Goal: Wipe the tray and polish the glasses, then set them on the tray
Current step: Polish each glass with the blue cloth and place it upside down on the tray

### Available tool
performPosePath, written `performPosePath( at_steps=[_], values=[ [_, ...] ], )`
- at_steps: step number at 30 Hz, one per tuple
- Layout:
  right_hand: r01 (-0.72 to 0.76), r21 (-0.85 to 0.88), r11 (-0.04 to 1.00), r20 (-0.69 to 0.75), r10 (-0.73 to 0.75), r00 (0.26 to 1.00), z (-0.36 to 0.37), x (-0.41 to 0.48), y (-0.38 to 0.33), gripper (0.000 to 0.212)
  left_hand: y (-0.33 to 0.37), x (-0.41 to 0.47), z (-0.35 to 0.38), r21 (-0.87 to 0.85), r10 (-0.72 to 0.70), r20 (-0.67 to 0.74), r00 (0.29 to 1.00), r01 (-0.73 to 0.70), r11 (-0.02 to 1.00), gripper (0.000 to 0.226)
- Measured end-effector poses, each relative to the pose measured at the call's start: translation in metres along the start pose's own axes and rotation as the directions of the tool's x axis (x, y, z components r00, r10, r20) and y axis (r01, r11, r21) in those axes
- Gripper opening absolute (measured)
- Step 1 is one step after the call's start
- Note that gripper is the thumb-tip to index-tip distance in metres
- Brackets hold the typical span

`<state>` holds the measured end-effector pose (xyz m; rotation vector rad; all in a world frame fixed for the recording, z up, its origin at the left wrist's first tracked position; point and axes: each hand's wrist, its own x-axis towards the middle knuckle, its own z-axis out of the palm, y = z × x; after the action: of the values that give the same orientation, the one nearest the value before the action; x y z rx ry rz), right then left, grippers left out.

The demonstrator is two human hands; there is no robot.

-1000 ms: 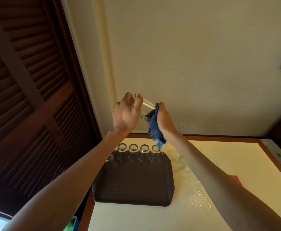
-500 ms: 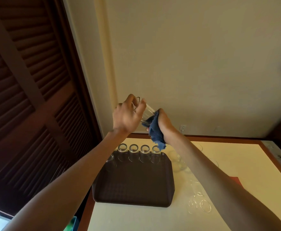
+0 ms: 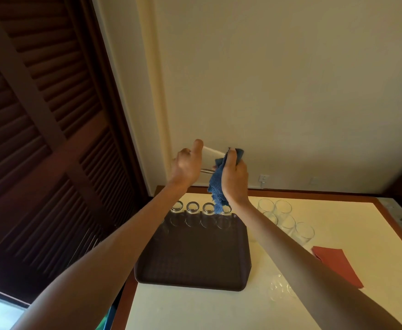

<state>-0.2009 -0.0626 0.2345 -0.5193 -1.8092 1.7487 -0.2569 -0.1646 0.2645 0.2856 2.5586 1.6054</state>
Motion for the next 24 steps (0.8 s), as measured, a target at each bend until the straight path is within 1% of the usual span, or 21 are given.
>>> performPosePath(
  at_steps=[1,2,3,4,5,6,7,8,9,10,11,12,13,14,16,18,20,24],
  values=[
    [0.021,-0.027,0.999,0.001,-0.021,1.0,-0.002,0.002,-0.003,0.047,-0.001,0.001,0.0,-0.072,-0.056,0.047,0.997,0.059,0.996,0.055],
    [0.017,-0.042,0.999,0.021,-0.016,1.0,-0.004,0.004,-0.005,0.047,-0.002,0.001,0.0,-0.102,-0.076,0.064,0.995,0.082,0.991,0.057],
    [-0.006,-0.052,0.999,0.055,0.009,0.998,-0.007,0.007,-0.007,0.049,-0.002,0.001,0.0,-0.082,-0.053,0.041,0.998,0.056,0.995,0.06],
    [-0.053,-0.058,0.997,0.097,0.059,0.994,-0.008,0.008,-0.009,0.051,-0.004,0.002,0.001,-0.02,0.02,-0.016,1.0,-0.021,1.0,0.06],
    [-0.126,-0.059,0.99,0.133,0.133,0.982,-0.01,0.011,-0.011,0.052,-0.004,0.0,0.002,0.057,0.131,-0.087,0.988,-0.126,0.99,0.059],
    [-0.237,-0.052,0.97,0.169,0.243,0.955,-0.01,0.013,-0.014,0.052,-0.007,-0.001,0.001,0.133,0.255,-0.147,0.956,-0.236,0.962,0.057],
    [-0.365,-0.033,0.93,0.214,0.363,0.907,-0.011,0.015,-0.018,0.049,-0.01,-0.002,-0.001,0.194,0.375,-0.183,0.909,-0.341,0.92,0.056],
    [-0.488,-0.005,0.873,0.268,0.472,0.84,-0.013,0.017,-0.021,0.043,-0.012,-0.003,-0.003,0.253,0.486,-0.191,0.853,-0.435,0.864,0.054],
    [-0.579,0.01,0.815,0.325,0.545,0.773,-0.016,0.016,-0.024,0.037,-0.015,-0.003,-0.006,0.319,0.583,-0.173,0.794,-0.515,0.796,0.053],
    [-0.629,0.012,0.777,0.379,0.579,0.722,-0.019,0.016,-0.023,0.035,-0.016,-0.004,-0.008,0.38,0.657,-0.142,0.74,-0.572,0.727,0.052],
    [-0.653,-0.001,0.757,0.421,0.593,0.687,-0.023,0.014,-0.023,0.038,-0.017,-0.004,-0.009,0.431,0.708,-0.109,0.697,-0.609,0.666,0.052],
    [-0.664,-0.025,0.747,0.454,0.601,0.658,-0.025,0.015,-0.018,0.043,-0.017,-0.004,-0.01,0.469,0.737,-0.078,0.671,-0.627,0.621,0.052],
    [-0.663,-0.051,0.747,0.481,0.601,0.639,-0.028,0.016,-0.014,0.048,-0.017,-0.005,-0.009,0.505,0.747,-0.051,0.663,-0.628,0.592,0.052],
    [-0.663,-0.061,0.746,0.497,0.599,0.627,-0.029,0.018,-0.01,0.05,-0.017,-0.006,-0.008,0.537,0.742,-0.023,0.67,-0.617,0.575,0.054],
    [-0.68,-0.04,0.732,0.492,0.607,0.624,-0.03,0.019,0.003,0.046,-0.022,-0.006,-0.006,0.571,0.709,0.027,0.705,-0.593,0.568,0.056],
    [-0.685,-0.032,0.727,0.452,0.622,0.639,-0.032,0.021,0.018,0.048,-0.03,-0.005,-0.004,0.553,0.648,0.042,0.761,-0.558,0.619,0.054],
    [-0.689,-0.025,0.724,0.427,0.631,0.648,-0.037,0.02,0.032,0.052,-0.038,-0.005,-0.003,0.53,0.599,0.035,0.8,-0.523,0.667,0.05],
    [-0.758,0.032,0.651,0.333,0.708,0.622,-0.052,0.013,0.06,0.059,-0.065,-0.006,-0.001,0.5,0.499,0.033,0.866,-0.446,0.742,0.049]
  ],
)
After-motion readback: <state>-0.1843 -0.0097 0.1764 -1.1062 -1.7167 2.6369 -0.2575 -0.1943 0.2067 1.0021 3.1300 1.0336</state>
